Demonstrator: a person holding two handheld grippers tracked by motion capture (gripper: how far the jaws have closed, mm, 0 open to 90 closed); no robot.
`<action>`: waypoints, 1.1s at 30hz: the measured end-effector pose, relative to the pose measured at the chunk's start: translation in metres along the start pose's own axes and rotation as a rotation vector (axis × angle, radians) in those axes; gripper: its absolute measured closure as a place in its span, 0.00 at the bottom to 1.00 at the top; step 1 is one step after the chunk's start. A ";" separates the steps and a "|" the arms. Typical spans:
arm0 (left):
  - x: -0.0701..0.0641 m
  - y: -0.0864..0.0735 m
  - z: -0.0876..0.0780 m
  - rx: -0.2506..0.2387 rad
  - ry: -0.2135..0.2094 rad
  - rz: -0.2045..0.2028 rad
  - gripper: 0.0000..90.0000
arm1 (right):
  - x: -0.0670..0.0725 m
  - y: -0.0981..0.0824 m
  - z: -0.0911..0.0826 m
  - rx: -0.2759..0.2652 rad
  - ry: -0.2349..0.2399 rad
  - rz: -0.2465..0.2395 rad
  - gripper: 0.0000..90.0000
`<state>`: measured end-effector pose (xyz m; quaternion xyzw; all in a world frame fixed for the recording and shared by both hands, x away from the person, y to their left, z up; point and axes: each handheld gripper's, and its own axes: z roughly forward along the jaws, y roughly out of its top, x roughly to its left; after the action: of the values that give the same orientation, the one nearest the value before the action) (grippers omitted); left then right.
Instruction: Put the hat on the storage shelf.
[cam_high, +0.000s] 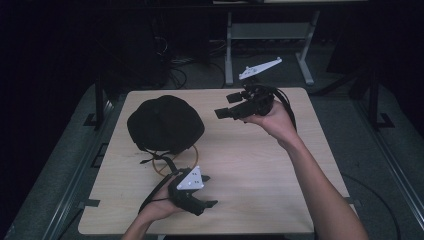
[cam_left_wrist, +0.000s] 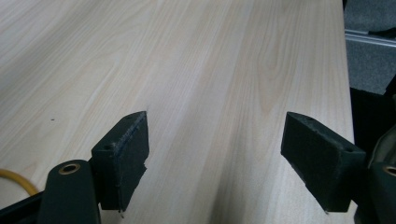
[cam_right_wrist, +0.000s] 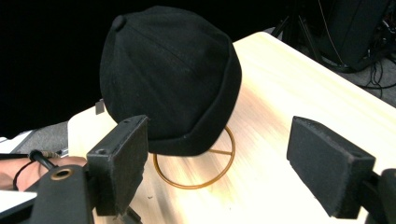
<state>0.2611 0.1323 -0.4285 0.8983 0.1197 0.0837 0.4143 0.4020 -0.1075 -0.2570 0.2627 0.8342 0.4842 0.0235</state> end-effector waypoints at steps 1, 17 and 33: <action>0.000 0.000 0.000 0.000 0.000 0.000 0.26 | 0.000 0.000 0.000 0.000 0.000 0.000 0.21; 0.002 -0.001 0.000 -0.015 0.001 -0.009 0.26 | -0.011 -0.030 -0.020 -0.008 -0.025 0.044 0.20; 0.002 -0.001 0.000 -0.021 -0.006 -0.020 0.26 | -0.013 -0.055 -0.031 0.005 -0.031 0.050 0.20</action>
<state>0.2632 0.1333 -0.4291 0.8929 0.1266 0.0779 0.4249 0.3813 -0.1596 -0.2886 0.2910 0.8282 0.4784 0.0233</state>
